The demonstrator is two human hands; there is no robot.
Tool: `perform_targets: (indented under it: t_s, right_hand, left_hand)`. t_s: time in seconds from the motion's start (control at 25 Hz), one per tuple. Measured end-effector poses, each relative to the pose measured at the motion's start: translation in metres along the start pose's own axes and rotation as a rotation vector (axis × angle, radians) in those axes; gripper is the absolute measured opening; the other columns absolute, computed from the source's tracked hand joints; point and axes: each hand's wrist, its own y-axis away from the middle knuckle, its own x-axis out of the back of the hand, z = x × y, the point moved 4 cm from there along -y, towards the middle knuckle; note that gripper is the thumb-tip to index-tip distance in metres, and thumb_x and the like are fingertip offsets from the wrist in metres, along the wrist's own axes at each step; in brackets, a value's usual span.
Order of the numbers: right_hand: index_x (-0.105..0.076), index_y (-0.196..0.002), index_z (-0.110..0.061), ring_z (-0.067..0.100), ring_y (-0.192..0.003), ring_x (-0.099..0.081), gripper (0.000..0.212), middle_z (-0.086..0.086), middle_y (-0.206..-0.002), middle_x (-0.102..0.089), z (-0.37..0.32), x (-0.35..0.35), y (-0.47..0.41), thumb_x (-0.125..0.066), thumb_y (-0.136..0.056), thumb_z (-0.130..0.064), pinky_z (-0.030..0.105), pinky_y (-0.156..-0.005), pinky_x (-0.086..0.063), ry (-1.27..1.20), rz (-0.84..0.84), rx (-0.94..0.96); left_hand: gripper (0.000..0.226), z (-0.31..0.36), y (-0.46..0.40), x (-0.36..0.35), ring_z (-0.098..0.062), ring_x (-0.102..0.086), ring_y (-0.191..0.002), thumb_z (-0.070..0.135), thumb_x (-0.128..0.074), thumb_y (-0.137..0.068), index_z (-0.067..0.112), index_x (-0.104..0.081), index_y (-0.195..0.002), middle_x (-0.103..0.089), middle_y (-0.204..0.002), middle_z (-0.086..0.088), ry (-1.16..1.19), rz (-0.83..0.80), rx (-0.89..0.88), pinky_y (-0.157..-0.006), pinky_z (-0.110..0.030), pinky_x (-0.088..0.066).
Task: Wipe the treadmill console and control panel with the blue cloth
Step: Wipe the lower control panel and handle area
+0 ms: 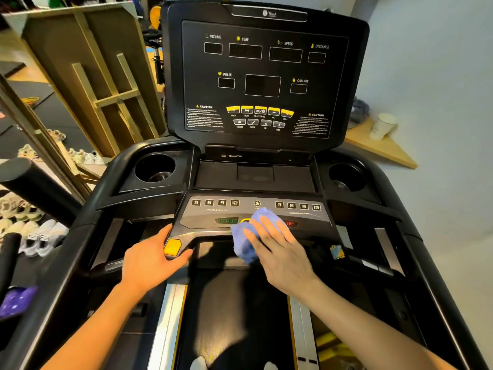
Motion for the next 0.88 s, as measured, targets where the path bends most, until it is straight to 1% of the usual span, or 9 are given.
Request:
perform_targets:
  t_s: [0.12, 0.2, 0.32, 0.44, 0.56, 0.68, 0.76, 0.88]
  right_hand:
    - [-0.044, -0.15, -0.014, 0.029, -0.151, -0.027, 0.059, 0.01, -0.157, -0.042, 0.017, 0.001, 0.016, -0.044, -0.092, -0.022, 0.051, -0.118, -0.032, 0.04, -0.012, -0.039]
    - [-0.041, -0.152, -0.012, 0.029, -0.151, -0.027, 0.062, 0.011, -0.157, -0.042, 0.028, 0.001, 0.027, -0.046, -0.091, -0.021, 0.052, -0.117, -0.033, 0.057, -0.02, -0.064]
    - [-0.038, -0.152, -0.009, 0.029, -0.152, -0.025, 0.064, 0.012, -0.157, -0.041, 0.041, 0.004, 0.04, -0.045, -0.089, -0.017, 0.053, -0.118, -0.03, 0.069, -0.021, -0.107]
    - [-0.041, -0.15, -0.006, 0.031, -0.151, -0.026, 0.063, 0.013, -0.156, -0.041, 0.051, 0.01, 0.051, -0.043, -0.088, -0.014, 0.053, -0.119, -0.028, 0.079, -0.007, -0.139]
    - [-0.044, -0.148, -0.004, 0.032, -0.15, -0.026, 0.063, 0.015, -0.156, -0.041, 0.061, 0.013, 0.064, -0.042, -0.086, -0.012, 0.053, -0.12, -0.026, 0.101, -0.009, -0.185]
    - [-0.034, -0.153, -0.007, 0.032, -0.151, -0.025, 0.065, 0.015, -0.157, -0.039, 0.068, 0.012, 0.079, -0.036, -0.088, -0.015, 0.052, -0.121, -0.026, 0.125, -0.046, -0.254]
    - [-0.03, -0.154, -0.009, 0.032, -0.151, -0.025, 0.064, 0.018, -0.158, -0.037, 0.071, 0.01, 0.089, -0.032, -0.091, -0.016, 0.051, -0.121, -0.023, 0.134, -0.052, -0.294]
    - [-0.03, -0.155, -0.009, 0.032, -0.152, -0.021, 0.064, 0.018, -0.16, -0.03, 0.072, 0.009, 0.102, -0.036, -0.092, -0.015, 0.05, -0.122, -0.019, 0.125, -0.04, -0.345]
  left_hand:
    - [0.099, 0.002, 0.0, 0.001, -0.001, -0.055, -0.06, 0.091, -0.031, -0.072, 0.025, -0.05, -0.143, -0.073, -0.086, 0.012, 0.001, -0.017, 0.002, -0.048, -0.012, -0.039]
    - [0.1, 0.003, 0.0, 0.001, -0.001, -0.055, -0.058, 0.091, -0.031, -0.071, 0.024, -0.05, -0.143, -0.073, -0.085, 0.011, -0.005, -0.025, 0.004, -0.047, -0.013, -0.04]
    - [0.1, 0.003, 0.0, 0.002, -0.002, -0.055, -0.057, 0.091, -0.03, -0.071, 0.024, -0.051, -0.142, -0.072, -0.082, 0.011, -0.011, -0.039, 0.009, -0.046, -0.013, -0.04]
    - [0.097, 0.003, 0.0, 0.003, -0.002, -0.053, -0.055, 0.088, -0.033, -0.072, 0.024, -0.051, -0.142, -0.07, -0.078, 0.012, -0.022, -0.048, 0.013, -0.045, -0.012, -0.037]
    - [0.095, 0.004, 0.0, 0.003, -0.003, -0.053, -0.056, 0.087, -0.036, -0.073, 0.024, -0.051, -0.142, -0.07, -0.079, 0.012, -0.024, -0.051, 0.013, -0.045, -0.012, -0.035]
    - [0.093, 0.004, -0.001, 0.003, -0.003, -0.051, -0.054, 0.086, -0.039, -0.073, 0.023, -0.052, -0.141, -0.068, -0.077, 0.012, -0.018, -0.059, 0.01, -0.044, -0.012, -0.035]
    - [0.092, 0.005, 0.0, 0.005, -0.004, -0.05, -0.053, 0.084, -0.042, -0.074, 0.022, -0.052, -0.141, -0.061, -0.072, 0.015, -0.018, -0.066, 0.014, -0.043, -0.012, -0.034]
    - [0.09, 0.006, -0.001, 0.006, -0.004, -0.05, -0.051, 0.082, -0.044, -0.075, 0.02, -0.053, -0.141, -0.056, -0.069, 0.017, -0.017, -0.076, 0.019, -0.043, -0.012, -0.033]
